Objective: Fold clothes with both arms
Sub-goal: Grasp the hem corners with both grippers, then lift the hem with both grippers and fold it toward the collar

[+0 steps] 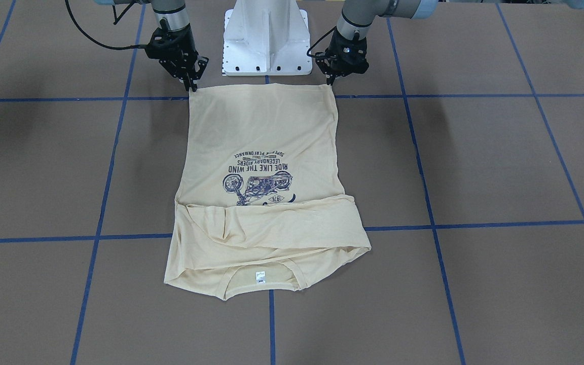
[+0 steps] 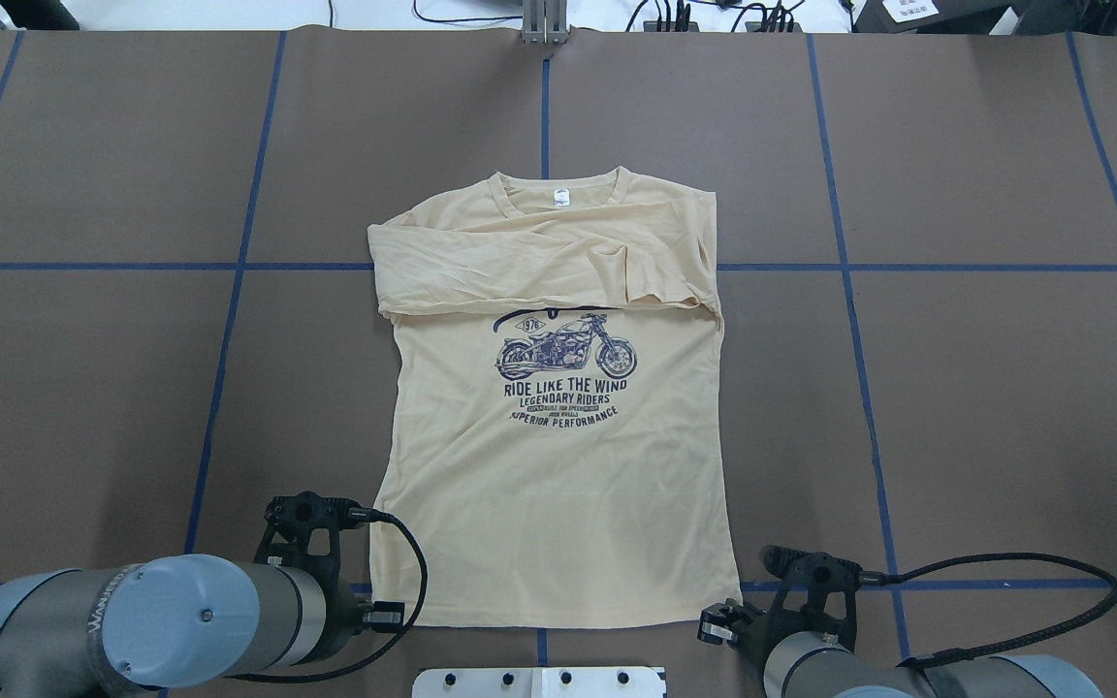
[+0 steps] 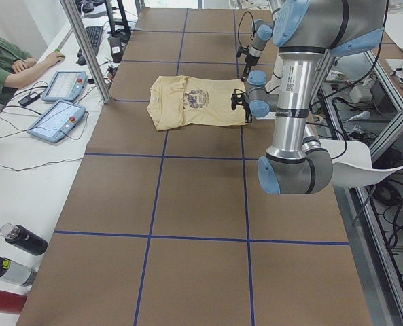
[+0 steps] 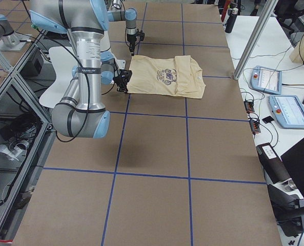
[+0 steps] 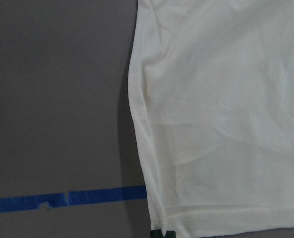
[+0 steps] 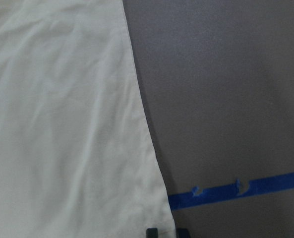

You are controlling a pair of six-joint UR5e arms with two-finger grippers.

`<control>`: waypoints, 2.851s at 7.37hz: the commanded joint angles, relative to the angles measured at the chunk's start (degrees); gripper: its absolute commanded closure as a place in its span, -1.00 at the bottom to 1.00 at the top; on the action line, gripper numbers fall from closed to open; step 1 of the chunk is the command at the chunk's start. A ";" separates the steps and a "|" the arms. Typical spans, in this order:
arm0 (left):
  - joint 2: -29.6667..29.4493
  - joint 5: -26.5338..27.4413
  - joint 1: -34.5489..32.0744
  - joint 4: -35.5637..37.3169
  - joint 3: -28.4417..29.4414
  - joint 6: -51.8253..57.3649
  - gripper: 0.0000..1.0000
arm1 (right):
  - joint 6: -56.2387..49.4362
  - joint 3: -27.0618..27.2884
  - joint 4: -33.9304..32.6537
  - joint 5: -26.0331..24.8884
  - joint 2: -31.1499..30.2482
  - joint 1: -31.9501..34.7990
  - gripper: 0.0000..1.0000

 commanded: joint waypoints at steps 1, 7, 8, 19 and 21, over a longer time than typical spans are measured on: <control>0.00 -0.01 0.00 0.00 -0.35 0.00 1.00 | -0.09 -0.04 0.00 -0.04 -0.09 0.18 0.50; 0.00 -7.09 -0.35 6.30 -10.94 0.79 1.00 | 0.17 12.55 -7.50 6.49 0.00 4.38 1.00; 0.17 -10.00 -0.52 9.20 -17.25 0.88 1.00 | 0.17 20.27 -13.30 11.33 -0.09 4.66 1.00; -11.24 -7.41 -25.30 17.84 -7.05 11.69 1.00 | -15.56 0.87 -14.18 25.97 20.38 37.61 1.00; -14.32 -5.02 -25.22 16.79 0.76 12.73 1.00 | -15.65 -9.05 -8.37 25.88 24.25 39.03 1.00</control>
